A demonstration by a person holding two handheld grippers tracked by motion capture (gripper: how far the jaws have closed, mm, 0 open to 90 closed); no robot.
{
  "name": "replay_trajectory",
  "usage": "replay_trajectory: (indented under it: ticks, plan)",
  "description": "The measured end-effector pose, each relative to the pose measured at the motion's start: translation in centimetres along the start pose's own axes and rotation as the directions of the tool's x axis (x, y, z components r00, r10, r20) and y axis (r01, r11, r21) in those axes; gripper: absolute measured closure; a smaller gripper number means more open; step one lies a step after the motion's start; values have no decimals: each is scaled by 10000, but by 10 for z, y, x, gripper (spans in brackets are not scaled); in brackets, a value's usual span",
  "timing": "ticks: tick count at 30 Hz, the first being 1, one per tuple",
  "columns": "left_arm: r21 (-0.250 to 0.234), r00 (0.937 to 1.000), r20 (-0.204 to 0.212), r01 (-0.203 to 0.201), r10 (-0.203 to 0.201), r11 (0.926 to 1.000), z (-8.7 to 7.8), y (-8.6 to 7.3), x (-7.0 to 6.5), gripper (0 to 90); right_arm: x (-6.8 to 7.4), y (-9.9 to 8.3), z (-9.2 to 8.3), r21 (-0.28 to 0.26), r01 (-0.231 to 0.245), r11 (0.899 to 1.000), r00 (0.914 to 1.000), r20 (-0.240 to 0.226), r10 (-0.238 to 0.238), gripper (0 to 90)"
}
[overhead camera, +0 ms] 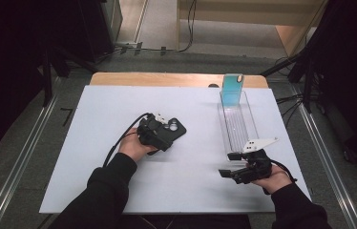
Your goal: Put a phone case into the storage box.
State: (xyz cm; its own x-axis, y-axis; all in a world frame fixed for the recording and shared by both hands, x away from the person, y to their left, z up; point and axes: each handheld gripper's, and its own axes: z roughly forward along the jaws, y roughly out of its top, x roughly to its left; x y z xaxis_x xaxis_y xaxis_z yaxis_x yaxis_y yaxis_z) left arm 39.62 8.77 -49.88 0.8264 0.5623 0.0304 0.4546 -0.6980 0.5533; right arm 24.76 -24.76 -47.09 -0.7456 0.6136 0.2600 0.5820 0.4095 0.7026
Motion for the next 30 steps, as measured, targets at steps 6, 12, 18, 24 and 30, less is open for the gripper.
replay_trajectory:
  ticks: [6, 12, 18, 24, 30]
  plan:
    - [-57, 10000, -24, 57, -57, 10000, 0, 0, 0, 139, 1, 0, 0, -47, 39, 10000, 10000, 32, -39, 213]
    - [-58, 9996, 123, 255, -254, 9997, -2, 0, 3, 157, 2, 0, 0, -58, 98, 9999, 10000, -16, -98, 213]
    - [-230, 9973, 364, 648, -640, 9976, -9, 0, 9, 159, 2, 0, 0, -104, 117, 9999, 9999, -28, -117, 213]
    - [-592, 9929, 685, 1009, -968, 9931, -26, 4, 12, 159, 2, 0, -1, -332, 161, 9993, 9998, -80, -163, 213]
    - [-861, 9889, 974, 1204, -1120, 9890, -46, 7, 12, 158, 4, 2, -2, -668, 248, 9975, 9996, -130, -257, 209]
